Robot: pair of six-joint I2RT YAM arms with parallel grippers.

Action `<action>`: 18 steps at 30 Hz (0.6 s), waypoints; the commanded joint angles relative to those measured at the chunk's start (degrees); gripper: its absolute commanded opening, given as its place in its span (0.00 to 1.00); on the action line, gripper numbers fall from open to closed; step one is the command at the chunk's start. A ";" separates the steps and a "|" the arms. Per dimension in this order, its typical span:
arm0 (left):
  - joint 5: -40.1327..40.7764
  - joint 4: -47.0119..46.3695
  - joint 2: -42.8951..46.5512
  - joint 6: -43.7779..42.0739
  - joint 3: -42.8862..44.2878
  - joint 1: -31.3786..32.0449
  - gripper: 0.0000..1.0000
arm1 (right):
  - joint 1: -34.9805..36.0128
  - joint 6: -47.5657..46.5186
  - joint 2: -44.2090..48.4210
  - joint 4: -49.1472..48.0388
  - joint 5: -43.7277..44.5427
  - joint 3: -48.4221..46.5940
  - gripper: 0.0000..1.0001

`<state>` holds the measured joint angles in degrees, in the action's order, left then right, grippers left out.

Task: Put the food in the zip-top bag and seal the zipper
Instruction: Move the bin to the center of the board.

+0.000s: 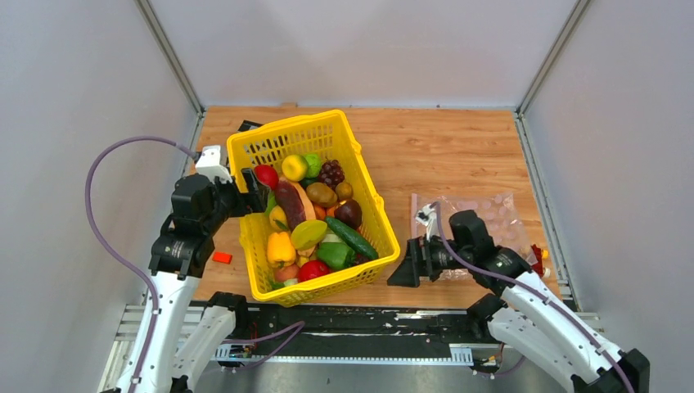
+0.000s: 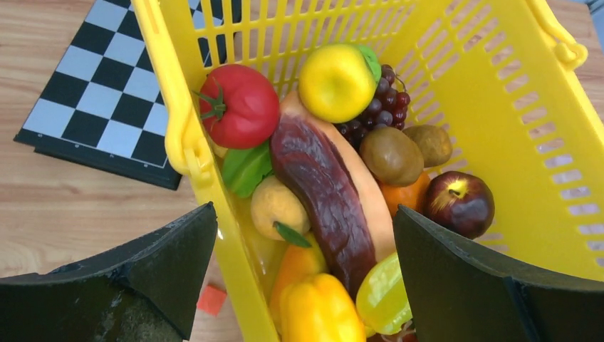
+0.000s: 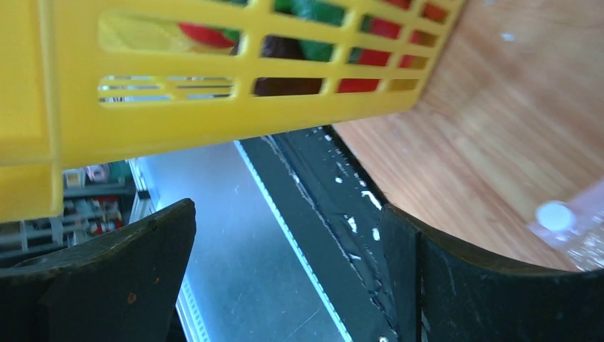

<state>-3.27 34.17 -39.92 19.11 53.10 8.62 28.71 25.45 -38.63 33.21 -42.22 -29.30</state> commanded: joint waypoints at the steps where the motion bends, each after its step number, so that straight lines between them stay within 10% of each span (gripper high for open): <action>1: -0.68 6.24 2.42 -0.71 1.70 -0.01 1.00 | 9.55 7.14 -1.11 -11.46 7.42 1.25 1.00; 18: -1.51 -12.23 -13.87 1.82 -1.19 -0.01 1.00 | 16.03 15.49 -27.35 -46.98 20.29 -3.20 1.00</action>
<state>-4.89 25.82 -49.06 20.32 50.54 8.75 45.10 38.76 -61.34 -2.04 -28.97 -26.11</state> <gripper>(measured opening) 1.000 0.998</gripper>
